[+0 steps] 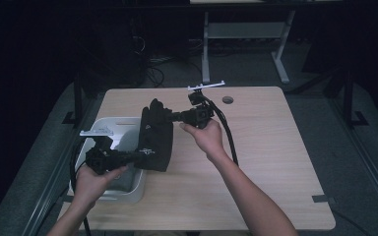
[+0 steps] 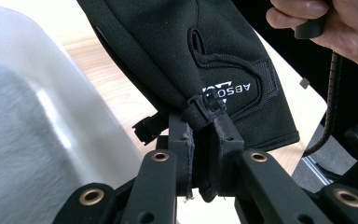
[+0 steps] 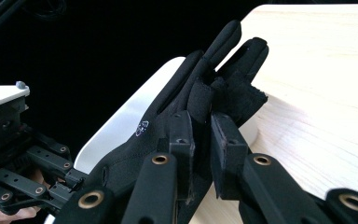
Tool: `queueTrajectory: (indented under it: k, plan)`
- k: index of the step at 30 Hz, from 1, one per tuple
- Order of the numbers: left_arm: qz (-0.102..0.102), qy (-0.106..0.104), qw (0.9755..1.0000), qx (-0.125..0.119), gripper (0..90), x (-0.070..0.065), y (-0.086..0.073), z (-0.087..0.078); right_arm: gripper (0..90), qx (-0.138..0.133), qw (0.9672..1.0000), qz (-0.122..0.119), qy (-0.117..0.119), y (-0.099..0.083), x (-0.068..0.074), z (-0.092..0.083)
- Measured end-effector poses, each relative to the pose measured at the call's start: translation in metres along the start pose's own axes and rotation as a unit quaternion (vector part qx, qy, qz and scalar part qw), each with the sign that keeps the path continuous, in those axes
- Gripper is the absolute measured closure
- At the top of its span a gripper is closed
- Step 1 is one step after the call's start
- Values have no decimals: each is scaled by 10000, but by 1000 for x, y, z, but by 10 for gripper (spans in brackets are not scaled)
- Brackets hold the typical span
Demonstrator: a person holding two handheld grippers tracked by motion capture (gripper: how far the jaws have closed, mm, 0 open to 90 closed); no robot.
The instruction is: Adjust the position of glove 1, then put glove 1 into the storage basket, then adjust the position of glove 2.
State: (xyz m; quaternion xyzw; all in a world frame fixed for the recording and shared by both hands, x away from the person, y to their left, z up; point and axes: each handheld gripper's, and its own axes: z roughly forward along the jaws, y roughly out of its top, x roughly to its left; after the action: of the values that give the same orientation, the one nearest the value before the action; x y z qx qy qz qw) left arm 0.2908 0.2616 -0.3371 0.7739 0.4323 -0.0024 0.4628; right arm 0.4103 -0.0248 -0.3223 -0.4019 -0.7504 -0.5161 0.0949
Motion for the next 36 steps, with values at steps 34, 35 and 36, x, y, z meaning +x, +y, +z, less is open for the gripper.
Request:
queueTrajectory:
  k: [34, 35, 36]
  plan:
    - [-132, 354, 9992, -133, 814, 24, -23, -51, 798, 167, 9994, -146, 263, 10, 35, 59]
    - [-133, 364, 9992, -122, 814, 25, -24, -52, 798, 197, 9994, -155, 259, 10, 36, 61]
    - [-167, 365, 9991, -132, 815, 26, -25, -53, 798, 203, 9993, -167, 260, 10, 37, 63]
